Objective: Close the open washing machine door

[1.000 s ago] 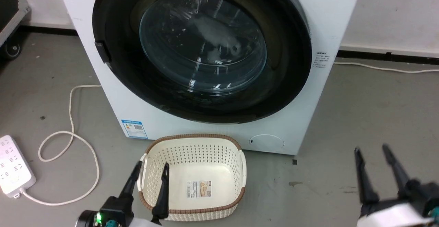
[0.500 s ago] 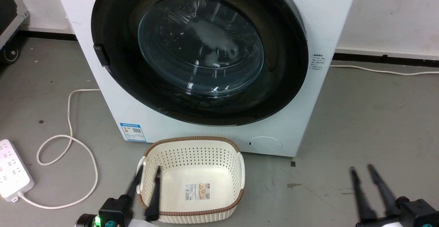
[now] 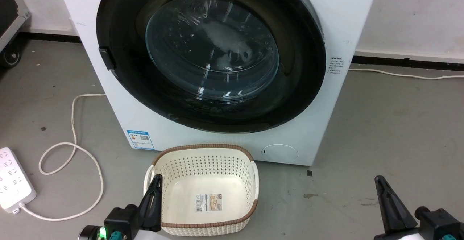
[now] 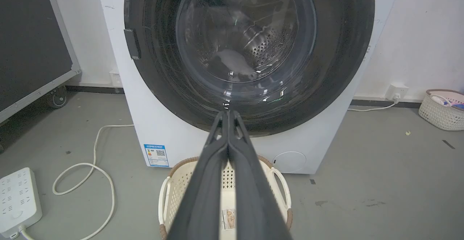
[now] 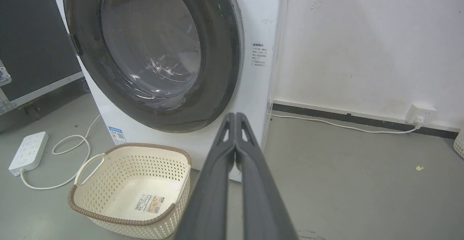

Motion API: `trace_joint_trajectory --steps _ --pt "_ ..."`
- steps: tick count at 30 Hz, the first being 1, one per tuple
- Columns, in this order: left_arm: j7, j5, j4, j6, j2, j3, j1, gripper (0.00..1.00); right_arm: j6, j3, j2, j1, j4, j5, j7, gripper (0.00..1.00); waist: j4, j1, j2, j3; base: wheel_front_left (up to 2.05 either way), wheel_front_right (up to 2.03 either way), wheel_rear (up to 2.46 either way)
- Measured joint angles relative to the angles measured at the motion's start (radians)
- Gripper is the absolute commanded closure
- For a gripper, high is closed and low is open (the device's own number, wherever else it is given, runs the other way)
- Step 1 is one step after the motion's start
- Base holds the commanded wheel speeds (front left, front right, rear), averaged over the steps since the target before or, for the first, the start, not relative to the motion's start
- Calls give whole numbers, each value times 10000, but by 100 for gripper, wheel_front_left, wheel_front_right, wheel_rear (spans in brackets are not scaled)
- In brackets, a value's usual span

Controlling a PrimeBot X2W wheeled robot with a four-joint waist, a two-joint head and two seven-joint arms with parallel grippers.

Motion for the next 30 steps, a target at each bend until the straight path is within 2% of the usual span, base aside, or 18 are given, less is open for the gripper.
trace_joint_trajectory --steps 30 --pt "658 242 -305 155 -6 234 -45 100 0 199 2 -194 -107 -33 646 100 -88 0 0 23 0 0 0"
